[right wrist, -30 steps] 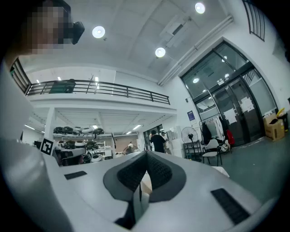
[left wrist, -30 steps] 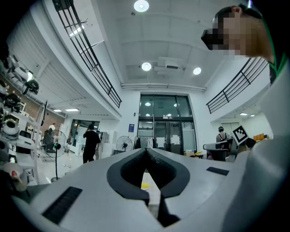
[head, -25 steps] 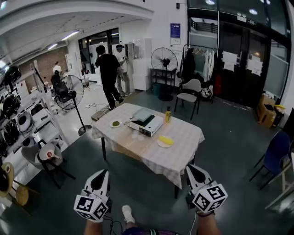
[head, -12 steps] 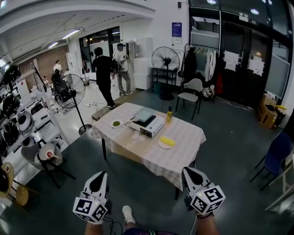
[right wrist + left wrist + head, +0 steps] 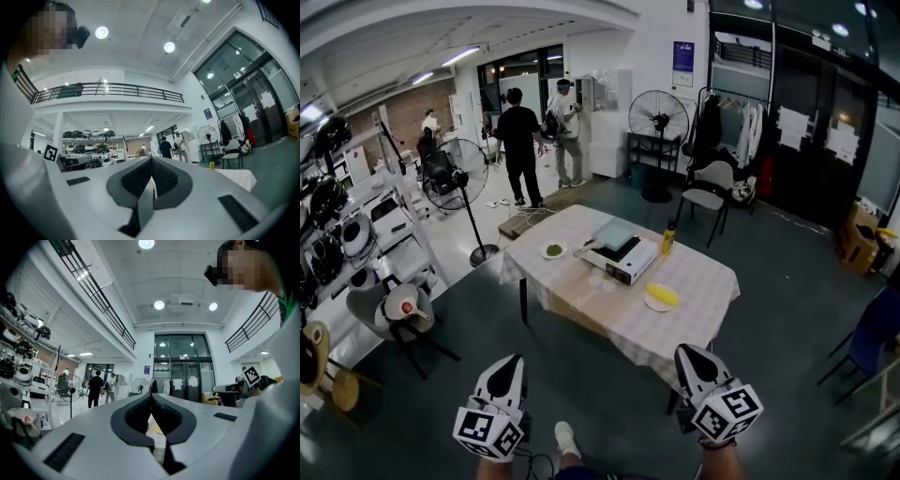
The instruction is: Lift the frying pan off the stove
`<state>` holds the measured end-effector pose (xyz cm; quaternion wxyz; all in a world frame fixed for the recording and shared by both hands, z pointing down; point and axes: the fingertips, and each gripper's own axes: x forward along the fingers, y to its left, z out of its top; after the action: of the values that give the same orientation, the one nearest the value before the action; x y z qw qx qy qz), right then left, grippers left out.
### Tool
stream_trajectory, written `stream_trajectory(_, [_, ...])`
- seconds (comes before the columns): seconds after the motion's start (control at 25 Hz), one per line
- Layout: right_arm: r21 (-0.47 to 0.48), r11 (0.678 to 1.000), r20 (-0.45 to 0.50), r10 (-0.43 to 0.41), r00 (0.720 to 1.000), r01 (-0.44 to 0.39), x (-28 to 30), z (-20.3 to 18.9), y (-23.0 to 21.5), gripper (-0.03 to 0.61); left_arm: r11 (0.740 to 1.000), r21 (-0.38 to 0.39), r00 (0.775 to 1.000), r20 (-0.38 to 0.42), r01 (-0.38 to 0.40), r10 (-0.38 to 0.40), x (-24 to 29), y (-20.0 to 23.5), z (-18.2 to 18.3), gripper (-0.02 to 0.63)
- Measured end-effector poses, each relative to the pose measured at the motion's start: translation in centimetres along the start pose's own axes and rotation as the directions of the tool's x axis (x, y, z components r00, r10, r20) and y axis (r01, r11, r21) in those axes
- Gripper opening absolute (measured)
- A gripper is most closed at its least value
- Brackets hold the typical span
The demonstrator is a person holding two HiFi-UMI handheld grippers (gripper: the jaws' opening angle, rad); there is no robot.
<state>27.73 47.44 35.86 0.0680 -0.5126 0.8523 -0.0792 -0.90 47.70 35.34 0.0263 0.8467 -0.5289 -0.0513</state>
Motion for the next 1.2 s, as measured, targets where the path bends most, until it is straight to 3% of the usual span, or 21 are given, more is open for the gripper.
stream_trajectory(0.32, [-0.034,0.999,-0.008,0.02,1.0,-0.02,12.5,2.1,0.0,0.006,1.0,0.009,1.0,0.007,-0.026,0.026,7.0,9.4,1.7,0.023])
stream_trajectory(0.6, [-0.006,1.0,0.014,0.01,1.0,-0.01,25.6,3.7,0.3,0.006,1.0,0.015,1.0,-0.004,-0.004,0.004,14.1,19.0,3.8,0.023])
stream_trajectory(0.72, [0.053,0.998,0.033,0.037,0.999,-0.039,31.3,3.8,1.7,0.006,1.0,0.02,1.0,-0.013,-0.004,0.004,16.3,23.4,4.0,0.023])
stream_trajectory(0.84, [0.034,0.997,0.041,0.066,0.997,-0.068,36.2,4.0,3.6,0.006,1.0,-0.001,1.0,-0.003,-0.003,0.003,18.0,27.5,4.0,0.023])
stream_trajectory(1.04, [0.023,0.998,0.015,0.056,0.998,-0.057,41.3,2.6,4.1,0.006,1.0,-0.007,1.0,0.004,0.009,-0.009,21.1,32.1,3.8,0.023])
stream_trajectory(1.2, [0.011,1.0,-0.035,0.02,0.999,-0.02,43.8,1.3,2.8,0.006,0.998,-0.061,0.999,-0.014,0.028,-0.029,24.0,33.9,2.4,0.023])
